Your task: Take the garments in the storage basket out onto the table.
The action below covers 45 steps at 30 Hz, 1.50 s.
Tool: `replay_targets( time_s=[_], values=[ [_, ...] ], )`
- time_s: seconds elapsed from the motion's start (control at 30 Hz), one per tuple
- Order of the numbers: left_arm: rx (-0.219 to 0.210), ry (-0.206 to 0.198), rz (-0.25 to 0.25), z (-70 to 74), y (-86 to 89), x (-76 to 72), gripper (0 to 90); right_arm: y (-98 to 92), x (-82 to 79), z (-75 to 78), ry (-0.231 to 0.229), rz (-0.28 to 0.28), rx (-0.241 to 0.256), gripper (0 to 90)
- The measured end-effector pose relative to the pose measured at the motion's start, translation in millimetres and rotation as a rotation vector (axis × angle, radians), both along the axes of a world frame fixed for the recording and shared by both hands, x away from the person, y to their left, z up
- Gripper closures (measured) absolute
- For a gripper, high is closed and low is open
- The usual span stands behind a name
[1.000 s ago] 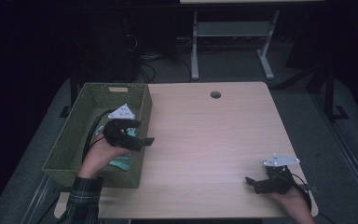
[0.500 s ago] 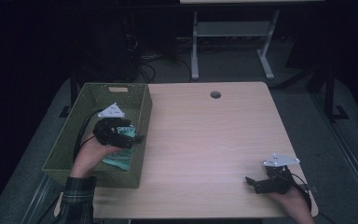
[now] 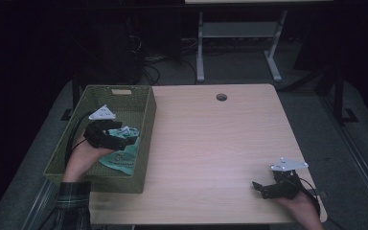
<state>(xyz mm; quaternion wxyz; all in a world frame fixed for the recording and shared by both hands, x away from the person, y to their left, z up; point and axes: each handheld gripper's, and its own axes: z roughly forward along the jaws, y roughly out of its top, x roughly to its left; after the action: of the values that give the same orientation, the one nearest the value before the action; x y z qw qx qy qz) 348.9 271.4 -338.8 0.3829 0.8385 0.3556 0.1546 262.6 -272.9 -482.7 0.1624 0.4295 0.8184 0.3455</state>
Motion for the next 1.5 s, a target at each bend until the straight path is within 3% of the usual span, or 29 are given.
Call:
replay_targets(
  time_s=[0.37,0.63,1.1,1.5],
  values=[
    [0.017,0.001,0.038,-7.6,10.2,5.1,14.1,0.0,0.0,0.0,-0.001,0.000,0.000,2.5],
    [0.027,0.032,0.048,-19.3,13.3,10.4,14.1,0.0,0.0,0.0,-0.001,0.000,0.000,2.5],
    [0.039,0.051,0.067,-41.2,15.1,19.4,14.3,0.0,0.0,0.0,-0.001,0.001,0.000,2.5],
    [0.069,0.101,0.072,-58.8,13.0,24.9,14.4,0.0,0.0,0.0,-0.001,0.000,0.000,2.5]
  ],
)
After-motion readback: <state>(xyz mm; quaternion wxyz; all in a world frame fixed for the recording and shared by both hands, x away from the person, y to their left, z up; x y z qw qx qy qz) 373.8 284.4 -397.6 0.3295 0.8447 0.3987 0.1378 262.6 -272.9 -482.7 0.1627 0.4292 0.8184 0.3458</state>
